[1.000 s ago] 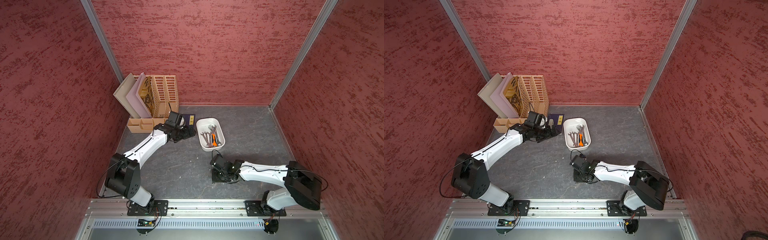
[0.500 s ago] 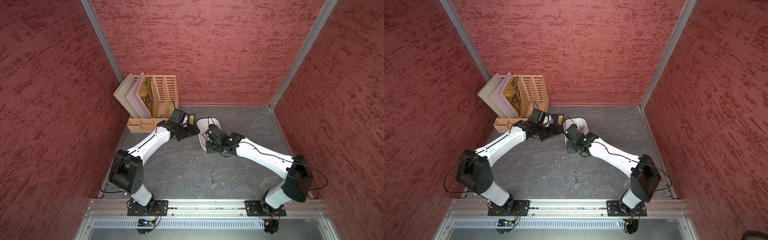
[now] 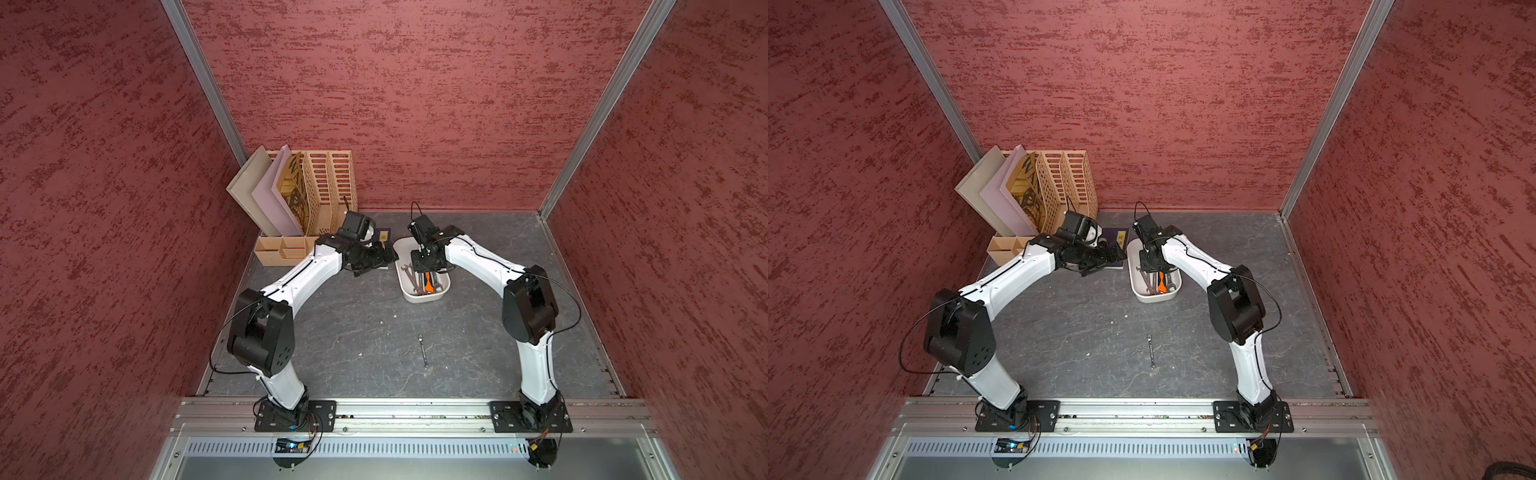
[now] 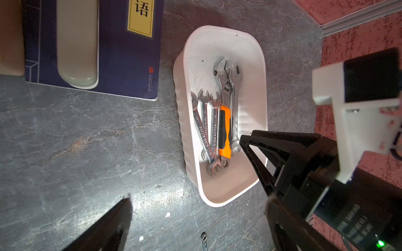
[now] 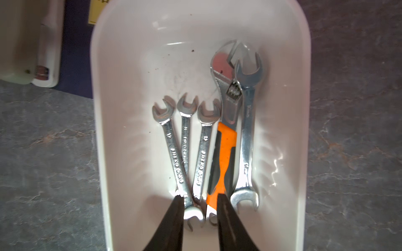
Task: Take out the wrench from the storage box
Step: Pick up the wrench from the storage box.
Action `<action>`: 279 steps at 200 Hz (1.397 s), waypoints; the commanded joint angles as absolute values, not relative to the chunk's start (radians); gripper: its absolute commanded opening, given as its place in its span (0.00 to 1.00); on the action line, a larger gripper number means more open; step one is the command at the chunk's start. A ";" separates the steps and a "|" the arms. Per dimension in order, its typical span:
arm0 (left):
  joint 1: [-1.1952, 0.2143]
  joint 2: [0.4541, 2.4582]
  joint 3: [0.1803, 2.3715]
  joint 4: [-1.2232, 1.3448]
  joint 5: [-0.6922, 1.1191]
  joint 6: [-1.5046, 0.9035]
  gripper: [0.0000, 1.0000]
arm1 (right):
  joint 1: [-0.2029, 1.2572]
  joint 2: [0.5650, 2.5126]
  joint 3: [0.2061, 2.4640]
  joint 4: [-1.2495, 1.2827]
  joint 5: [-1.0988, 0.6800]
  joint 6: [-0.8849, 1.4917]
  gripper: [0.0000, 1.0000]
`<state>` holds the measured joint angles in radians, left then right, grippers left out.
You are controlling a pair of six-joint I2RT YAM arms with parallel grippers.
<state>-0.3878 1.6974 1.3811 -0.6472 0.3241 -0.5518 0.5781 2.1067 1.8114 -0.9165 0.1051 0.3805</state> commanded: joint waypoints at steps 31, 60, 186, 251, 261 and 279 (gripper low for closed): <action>-0.369 1.707 1.361 -0.631 0.354 -0.535 1.00 | 0.542 2.181 1.868 -0.953 0.084 0.379 0.44; -0.367 1.704 1.348 -0.624 0.363 -0.539 1.00 | 0.535 2.218 1.904 -0.962 0.110 0.375 0.47; -0.365 1.706 1.344 -0.621 0.368 -0.540 1.00 | 0.522 2.328 1.984 -0.961 0.196 0.445 0.72; -0.365 1.702 1.341 -0.621 0.366 -0.540 1.00 | 0.505 2.359 1.971 -0.919 0.130 0.485 0.73; -0.365 1.701 1.341 -0.621 0.367 -0.540 1.00 | 0.499 2.358 1.958 -0.906 0.111 0.492 0.73; -0.365 1.701 1.341 -0.621 0.368 -0.541 1.00 | 0.489 2.353 1.935 -0.881 0.085 0.500 0.71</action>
<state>-0.3695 1.6978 1.3537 -0.6346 0.3614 -0.5510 0.5152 2.3390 1.9568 -0.9245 0.1307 0.4694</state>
